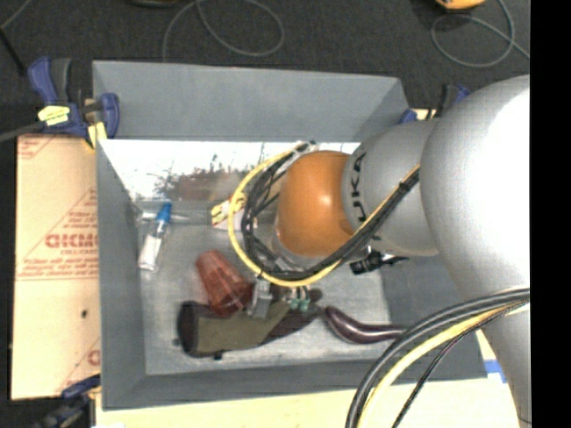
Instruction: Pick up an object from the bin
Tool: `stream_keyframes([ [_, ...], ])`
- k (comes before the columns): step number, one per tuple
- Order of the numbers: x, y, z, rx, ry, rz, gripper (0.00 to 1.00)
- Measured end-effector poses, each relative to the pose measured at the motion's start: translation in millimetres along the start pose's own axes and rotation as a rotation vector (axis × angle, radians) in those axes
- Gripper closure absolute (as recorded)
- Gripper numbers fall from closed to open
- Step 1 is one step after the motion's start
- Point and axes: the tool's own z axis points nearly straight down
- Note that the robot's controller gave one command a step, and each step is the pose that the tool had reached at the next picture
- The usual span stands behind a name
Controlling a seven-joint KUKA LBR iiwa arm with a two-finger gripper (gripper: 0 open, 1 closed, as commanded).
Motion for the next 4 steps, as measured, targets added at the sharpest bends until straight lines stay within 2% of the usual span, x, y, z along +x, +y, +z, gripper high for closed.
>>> stream_keyframes([
  [2,-37.9,-15.8,-3.0,0.001,-0.004,-0.178,1.00],
  [3,-17.8,-4.8,-106.8,-0.002,-0.001,-0.096,1.00],
  [4,-17.8,-4.9,-106.8,-0.002,-0.001,-0.096,1.00],
])
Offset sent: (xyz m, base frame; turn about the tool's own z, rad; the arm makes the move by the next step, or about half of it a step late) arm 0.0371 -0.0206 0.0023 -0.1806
